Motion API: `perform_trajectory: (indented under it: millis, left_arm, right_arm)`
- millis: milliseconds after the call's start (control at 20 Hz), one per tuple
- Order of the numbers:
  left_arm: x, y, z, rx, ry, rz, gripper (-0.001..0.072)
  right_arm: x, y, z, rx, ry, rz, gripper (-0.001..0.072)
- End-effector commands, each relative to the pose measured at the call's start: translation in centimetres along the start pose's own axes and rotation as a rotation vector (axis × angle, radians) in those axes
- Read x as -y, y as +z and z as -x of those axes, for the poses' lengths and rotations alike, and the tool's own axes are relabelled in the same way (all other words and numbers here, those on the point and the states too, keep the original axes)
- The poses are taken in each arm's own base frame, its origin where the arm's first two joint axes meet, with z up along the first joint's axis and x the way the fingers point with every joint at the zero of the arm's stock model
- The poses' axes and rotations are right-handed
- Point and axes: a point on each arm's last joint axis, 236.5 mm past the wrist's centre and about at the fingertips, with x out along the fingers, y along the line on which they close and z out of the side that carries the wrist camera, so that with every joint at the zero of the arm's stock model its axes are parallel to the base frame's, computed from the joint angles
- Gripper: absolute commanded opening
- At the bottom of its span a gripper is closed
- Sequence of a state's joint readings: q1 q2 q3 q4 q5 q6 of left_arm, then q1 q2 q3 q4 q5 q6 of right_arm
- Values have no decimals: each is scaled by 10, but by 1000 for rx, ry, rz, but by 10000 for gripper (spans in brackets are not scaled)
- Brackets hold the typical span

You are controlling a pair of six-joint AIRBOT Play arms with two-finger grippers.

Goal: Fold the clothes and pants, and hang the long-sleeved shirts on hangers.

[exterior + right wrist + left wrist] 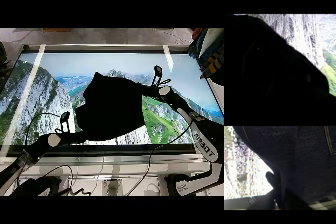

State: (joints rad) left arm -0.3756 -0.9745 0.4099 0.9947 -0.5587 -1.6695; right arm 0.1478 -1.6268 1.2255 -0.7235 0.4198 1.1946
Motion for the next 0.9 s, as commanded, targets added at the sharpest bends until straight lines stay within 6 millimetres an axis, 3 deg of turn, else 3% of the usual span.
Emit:
perform_trajectory:
  millis: [0,50,200,300,400,450,550,600,750,850]
  left_arm:
    - [0,3,-2,18,1,3,307]
    - [0,3,-2,18,1,3,307]
    - [-4,3,-2,18,17,-25,307]
    - [-16,2,0,6,60,-72,307]
    - [-37,0,5,-33,111,-60,308]
    - [-48,0,10,-53,134,-33,350]
    - [-68,3,22,-87,161,60,585]
    - [-78,5,28,-99,171,107,702]
    - [-91,3,42,-145,143,115,683]
    - [-71,-8,43,-207,25,70,683]
  right_arm:
    - [6,10,17,-4,-3,22,600]
    - [11,14,27,-12,-9,34,594]
    - [45,14,69,-105,-42,58,410]
    - [82,0,103,-216,-88,51,401]
    - [122,-26,140,-359,-126,0,401]
    - [139,-43,158,-434,-136,-34,401]
    - [162,-72,189,-542,-118,-96,401]
    - [169,-84,200,-576,-104,-131,403]
    - [175,-127,212,-649,-42,-243,431]
    - [165,-154,206,-674,27,-266,461]
